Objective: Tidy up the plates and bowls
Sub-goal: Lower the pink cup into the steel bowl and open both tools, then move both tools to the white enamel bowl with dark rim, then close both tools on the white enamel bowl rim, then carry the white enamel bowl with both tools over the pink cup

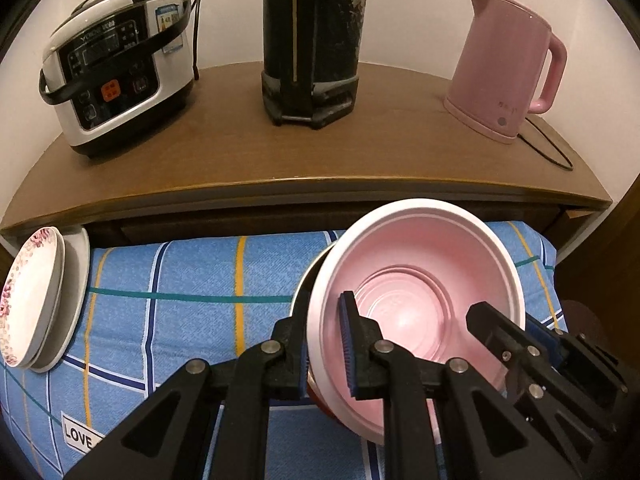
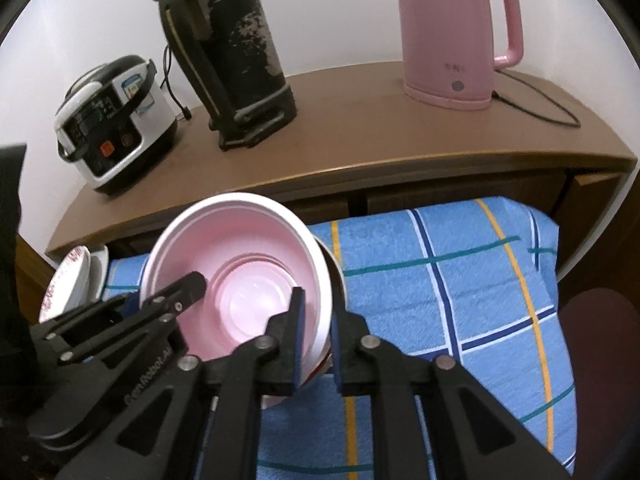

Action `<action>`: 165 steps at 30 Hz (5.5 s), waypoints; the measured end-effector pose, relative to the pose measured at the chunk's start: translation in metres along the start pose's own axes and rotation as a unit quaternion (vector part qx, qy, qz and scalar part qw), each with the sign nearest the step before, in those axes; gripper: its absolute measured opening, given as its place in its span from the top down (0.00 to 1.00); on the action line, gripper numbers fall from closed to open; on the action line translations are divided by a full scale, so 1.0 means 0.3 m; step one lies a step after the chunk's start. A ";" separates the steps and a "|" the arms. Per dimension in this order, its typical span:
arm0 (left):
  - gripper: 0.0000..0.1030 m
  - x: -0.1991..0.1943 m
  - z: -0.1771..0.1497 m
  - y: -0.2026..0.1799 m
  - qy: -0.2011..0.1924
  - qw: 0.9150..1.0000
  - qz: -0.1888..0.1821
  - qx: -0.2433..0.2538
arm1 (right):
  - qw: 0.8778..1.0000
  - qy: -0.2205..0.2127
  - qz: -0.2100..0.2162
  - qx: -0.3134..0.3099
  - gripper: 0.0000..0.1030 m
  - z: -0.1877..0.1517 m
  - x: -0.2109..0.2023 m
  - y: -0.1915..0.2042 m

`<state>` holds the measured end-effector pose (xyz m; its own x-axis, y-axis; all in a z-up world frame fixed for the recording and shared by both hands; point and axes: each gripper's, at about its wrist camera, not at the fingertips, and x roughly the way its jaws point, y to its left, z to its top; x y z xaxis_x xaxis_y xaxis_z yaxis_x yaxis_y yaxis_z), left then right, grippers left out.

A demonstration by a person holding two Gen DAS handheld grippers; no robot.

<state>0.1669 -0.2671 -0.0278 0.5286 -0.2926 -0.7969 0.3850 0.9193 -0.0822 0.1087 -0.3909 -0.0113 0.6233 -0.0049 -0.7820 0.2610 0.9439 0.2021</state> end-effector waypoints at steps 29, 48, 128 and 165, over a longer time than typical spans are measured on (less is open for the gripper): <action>0.84 -0.253 -0.069 0.085 -0.075 0.994 0.080 0.025 | 0.995 -0.100 -0.008 0.011 0.49 -0.053 -0.226 0.043; 0.32 -0.578 -0.318 0.340 -0.131 0.983 0.125 0.038 | 0.993 -0.097 0.047 -0.038 0.49 -0.314 -0.382 0.274; 0.89 -0.535 -0.751 0.707 -0.029 0.996 0.082 -0.017 | 0.980 0.055 0.134 -0.138 0.85 -0.741 -0.245 0.757; 0.89 -0.461 -0.342 0.100 -0.078 0.991 -0.012 0.105 | 0.997 -0.047 0.033 -0.049 0.87 -0.420 -0.436 0.256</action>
<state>0.0279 -0.1720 0.0184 0.6217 -0.3653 -0.6929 0.5387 0.8416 0.0397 -0.0456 -0.2762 0.0321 0.7042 0.0323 -0.7093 0.1464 0.9709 0.1895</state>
